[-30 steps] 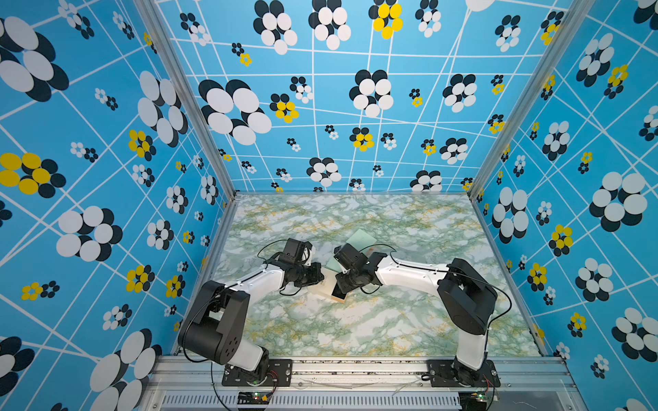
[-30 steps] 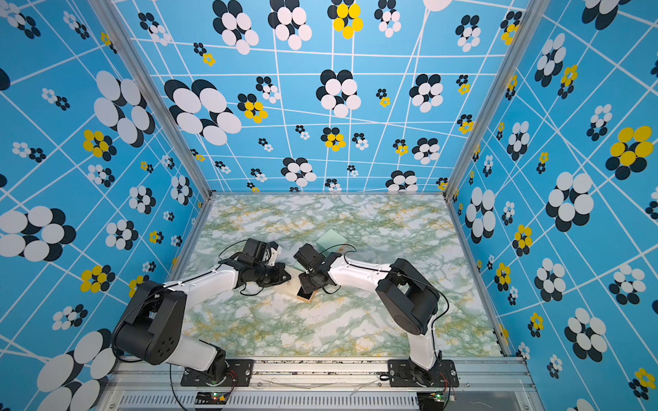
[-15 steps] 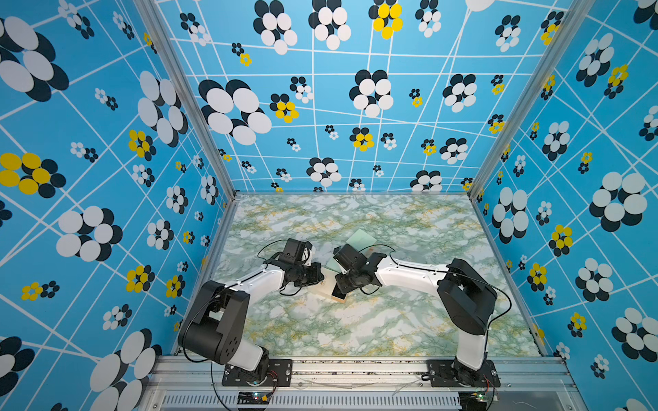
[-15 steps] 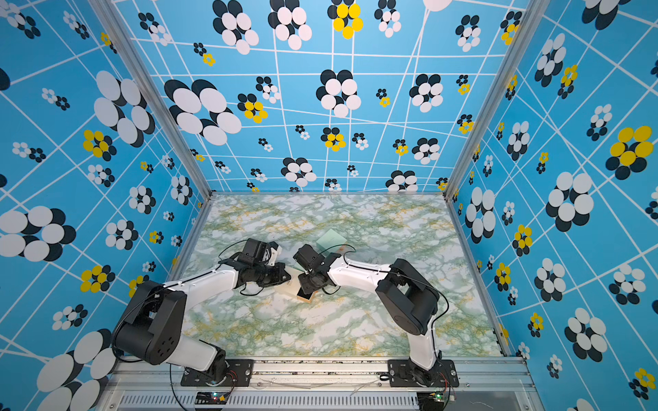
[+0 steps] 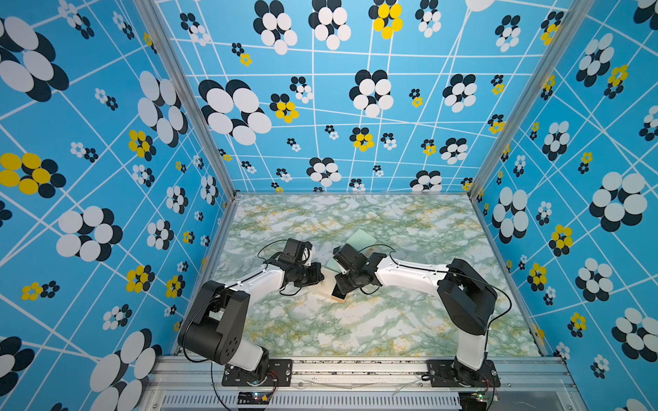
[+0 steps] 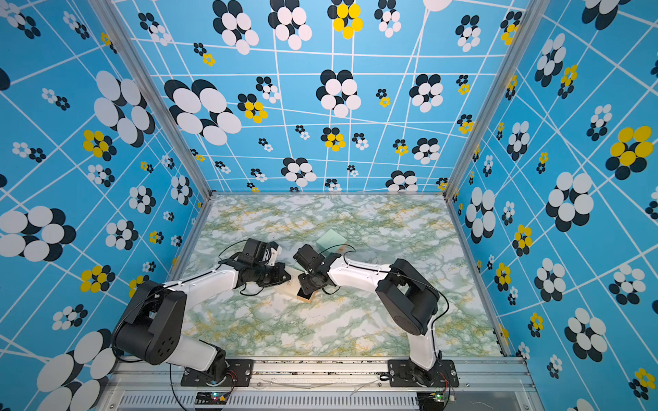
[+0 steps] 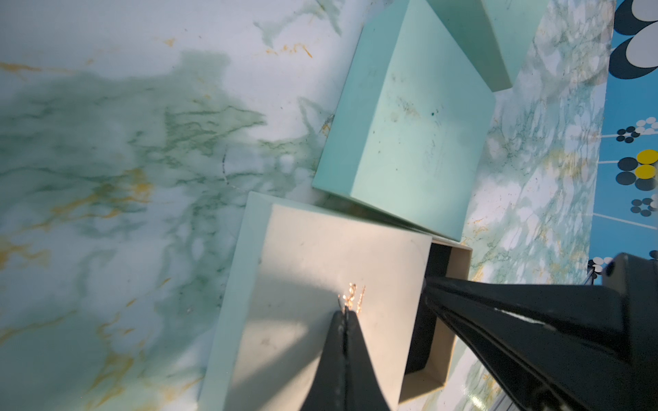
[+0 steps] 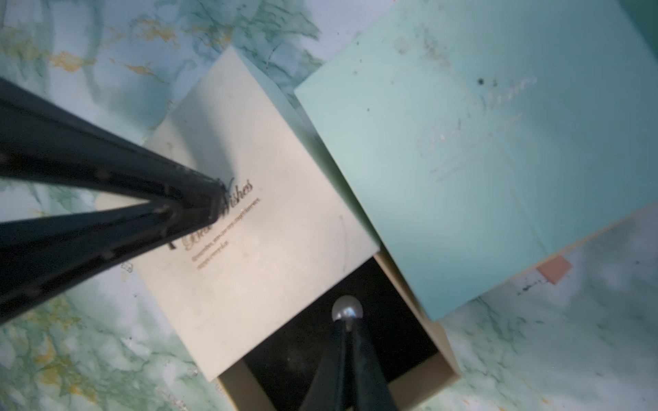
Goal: Take out the earrings from the drawer-style jewelry box
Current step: Pick up the earring from the drawer.
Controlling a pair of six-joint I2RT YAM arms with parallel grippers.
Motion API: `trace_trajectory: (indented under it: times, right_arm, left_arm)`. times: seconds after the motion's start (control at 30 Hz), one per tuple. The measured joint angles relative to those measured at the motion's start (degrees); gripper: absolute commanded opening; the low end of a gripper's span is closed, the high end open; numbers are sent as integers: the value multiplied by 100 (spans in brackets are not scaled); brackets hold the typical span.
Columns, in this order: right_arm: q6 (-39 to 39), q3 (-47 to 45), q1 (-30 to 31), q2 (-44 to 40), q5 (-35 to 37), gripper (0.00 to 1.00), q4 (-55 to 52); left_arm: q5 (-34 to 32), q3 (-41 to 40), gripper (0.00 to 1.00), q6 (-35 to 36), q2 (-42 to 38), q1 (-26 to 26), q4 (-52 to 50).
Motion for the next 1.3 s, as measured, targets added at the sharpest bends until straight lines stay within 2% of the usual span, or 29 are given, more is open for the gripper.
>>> trace_trajectory:
  times: [0.17, 0.63, 0.87, 1.3]
  right_arm:
    - [-7, 0, 0, 0, 0, 18, 0]
    - [0, 0, 0, 2, 4, 24, 0]
    - [0, 0, 2, 70, 48, 24, 72]
    - [24, -15, 24, 74, 140, 15, 138]
  left_arm:
    - [2, 0, 0, 0, 4, 0, 0]
    - [15, 20, 0, 0, 24, 2, -22]
    - [26, 20, 0, 0, 31, 0, 0]
    - [24, 20, 0, 0, 31, 0, 0]
